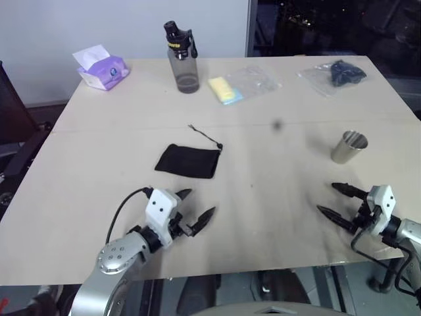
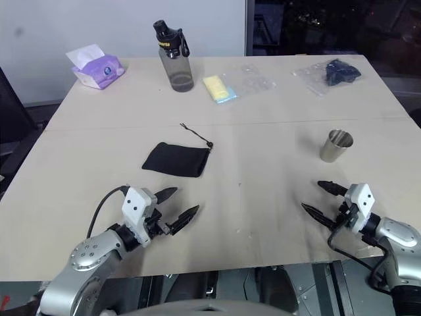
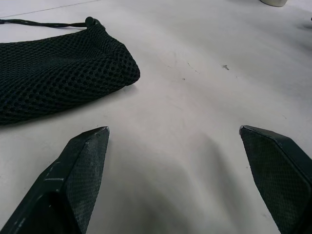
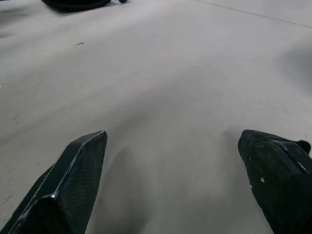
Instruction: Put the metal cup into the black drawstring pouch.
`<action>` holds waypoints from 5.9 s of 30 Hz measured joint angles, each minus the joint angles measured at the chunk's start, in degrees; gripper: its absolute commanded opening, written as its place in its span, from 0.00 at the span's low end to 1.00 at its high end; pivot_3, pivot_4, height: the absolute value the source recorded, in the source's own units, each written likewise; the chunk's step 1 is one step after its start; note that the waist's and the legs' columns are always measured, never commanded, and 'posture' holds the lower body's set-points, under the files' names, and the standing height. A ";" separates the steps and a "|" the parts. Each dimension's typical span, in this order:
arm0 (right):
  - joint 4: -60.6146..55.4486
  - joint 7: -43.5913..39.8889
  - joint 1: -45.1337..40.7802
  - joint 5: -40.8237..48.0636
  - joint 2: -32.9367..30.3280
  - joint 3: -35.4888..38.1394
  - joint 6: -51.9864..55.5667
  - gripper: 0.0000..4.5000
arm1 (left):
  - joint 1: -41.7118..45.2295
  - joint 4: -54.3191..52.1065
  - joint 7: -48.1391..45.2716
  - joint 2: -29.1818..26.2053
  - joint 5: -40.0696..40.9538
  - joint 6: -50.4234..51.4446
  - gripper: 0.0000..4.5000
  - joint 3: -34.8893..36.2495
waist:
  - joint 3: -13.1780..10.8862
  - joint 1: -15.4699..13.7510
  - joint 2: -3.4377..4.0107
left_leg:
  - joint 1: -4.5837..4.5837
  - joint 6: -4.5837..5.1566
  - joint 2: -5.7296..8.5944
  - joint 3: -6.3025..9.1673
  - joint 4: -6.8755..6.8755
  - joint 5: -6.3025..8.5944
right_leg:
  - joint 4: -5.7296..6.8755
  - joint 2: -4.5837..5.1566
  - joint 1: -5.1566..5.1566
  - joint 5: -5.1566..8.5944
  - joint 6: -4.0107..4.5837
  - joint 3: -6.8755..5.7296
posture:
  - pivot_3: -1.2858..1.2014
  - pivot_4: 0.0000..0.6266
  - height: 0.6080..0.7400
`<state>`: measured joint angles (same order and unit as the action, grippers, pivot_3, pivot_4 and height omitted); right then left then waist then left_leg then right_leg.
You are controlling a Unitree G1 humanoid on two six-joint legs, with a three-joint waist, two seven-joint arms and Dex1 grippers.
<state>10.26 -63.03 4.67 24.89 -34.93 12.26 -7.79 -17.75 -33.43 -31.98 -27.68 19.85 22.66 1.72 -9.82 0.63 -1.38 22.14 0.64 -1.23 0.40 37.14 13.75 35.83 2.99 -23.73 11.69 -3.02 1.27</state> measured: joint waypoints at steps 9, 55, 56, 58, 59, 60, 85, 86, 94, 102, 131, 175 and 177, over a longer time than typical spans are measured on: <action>-0.39 0.14 1.11 1.08 0.01 0.04 0.83 1.00 | 0.49 0.02 0.78 1.23 0.62 -0.14 0.98 0.06 | 0.00 0.04 0.00 | 0.00 0.00 0.00 0.00 0.00 0.00 | 0.00 0.00 0.00 0.00 0.00 0.00 | 0.52 0.24 1.00; -5.01 -10.41 -0.07 4.41 5.69 -2.64 -6.89 1.00 | 21.81 4.72 25.48 10.73 -22.75 15.84 0.98 -10.05 | -0.01 -0.18 0.00 | 0.01 0.01 0.05 0.08 0.05 0.00 | 0.05 -0.10 0.05 -0.02 -0.01 0.00 | 0.52 0.24 1.00; -4.57 -10.09 -0.04 4.35 5.87 -2.60 -7.36 1.00 | 21.88 4.84 25.50 10.67 -23.11 15.72 0.98 -9.61 | -0.02 -0.10 0.01 | 0.01 0.01 0.05 0.08 0.04 0.00 | 0.05 -0.11 0.04 -0.02 0.00 0.00 | 0.52 0.24 1.00; -4.06 -9.72 0.01 4.28 5.98 -2.54 -7.94 1.00 | 21.82 4.85 25.96 10.53 -23.83 15.54 0.98 -8.88 | -0.02 0.04 0.00 | 0.00 0.01 0.04 0.09 0.03 0.00 | 0.05 -0.11 0.04 -0.02 0.00 0.00 | 0.52 0.24 1.00; -3.78 -9.45 0.03 4.20 5.99 -2.51 -8.33 1.00 | 21.68 4.85 26.23 10.40 -24.33 15.40 0.98 -8.51 | -0.02 0.04 0.01 | -0.02 0.01 0.04 0.10 0.03 0.00 | 0.06 -0.12 0.04 -0.02 0.00 0.00 | 0.52 0.24 1.00; -3.52 -9.21 0.04 4.06 6.01 -2.50 -8.72 1.00 | 21.41 4.85 26.50 10.15 -24.77 15.28 0.98 -8.34 | -0.02 0.04 0.01 | -0.02 0.01 0.03 0.10 0.03 0.00 | 0.07 -0.12 0.04 -0.02 0.00 -0.01 | 0.52 0.24 1.00; -0.36 -0.62 -1.54 1.90 6.87 -0.95 -16.21 1.00 | 21.47 11.73 22.52 7.14 -29.46 9.07 0.01 -6.67 | -0.01 -0.12 0.01 | -0.03 0.01 0.03 0.05 0.03 0.00 | 0.09 -0.09 0.05 -0.04 0.02 0.02 | 0.52 0.24 1.00; -0.65 0.08 -1.54 1.59 6.62 -0.94 -16.03 1.00 | 21.47 11.74 22.04 7.45 -28.84 9.05 0.01 -6.60 | -0.01 -0.11 0.01 | -0.03 0.01 0.03 0.05 0.04 0.00 | 0.09 -0.09 0.05 -0.04 0.02 0.02 | 0.52 0.24 1.00; -6.18 13.62 -8.83 -6.03 2.57 -0.08 -8.25 1.00 | 26.08 11.55 20.50 13.24 -22.68 12.40 0.01 -3.35 | 0.00 -0.07 0.01 | -0.04 0.01 0.06 0.05 0.10 -0.01 | 0.14 -0.11 0.08 -0.05 0.01 0.04 | 0.52 0.24 1.00; -8.70 20.99 -12.73 -16.90 -4.45 -0.68 -1.06 1.00 | 28.55 9.40 19.22 15.88 -18.11 15.82 0.01 -2.25 | 0.00 -0.18 -0.01 | 0.14 0.01 0.11 0.08 0.10 -0.01 | 0.04 -0.09 0.03 -0.29 0.01 0.03 | 0.52 0.24 1.00; -13.56 17.77 -17.56 -20.85 -12.31 -7.70 21.56 0.01 | 30.61 9.18 14.97 16.79 -12.67 15.97 0.00 -5.08 | 0.00 0.02 -0.07 | 0.14 0.02 0.12 0.16 0.18 -0.01 | 0.07 -0.11 0.05 -0.11 0.08 -0.01 | 0.52 0.24 1.00; -23.46 28.22 -18.99 -20.54 13.54 -19.26 8.49 0.01 | 49.76 20.33 30.83 35.63 16.85 34.79 0.00 7.19 | -0.01 -0.01 -0.06 | 0.48 0.01 0.26 0.71 0.31 -0.02 | 0.02 -0.12 -0.01 -0.38 -0.10 -0.34 | 0.52 0.24 1.00; -22.81 29.02 -18.76 -21.03 14.68 -19.57 7.33 0.01 | 49.76 19.91 30.63 35.40 17.71 35.18 0.00 7.29 | -0.01 -0.02 -0.06 | 0.49 0.00 0.26 0.71 0.31 -0.02 | 0.02 -0.12 -0.01 -0.38 -0.10 -0.34 | 0.52 0.24 1.00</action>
<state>-12.55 -34.02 -14.09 3.85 -20.24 -7.31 -0.45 32.01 -13.53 -1.35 7.72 37.56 57.84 9.02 -9.82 0.61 -1.44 22.62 0.65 -0.98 1.11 37.45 13.72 35.85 2.87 -23.73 11.30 -3.13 0.93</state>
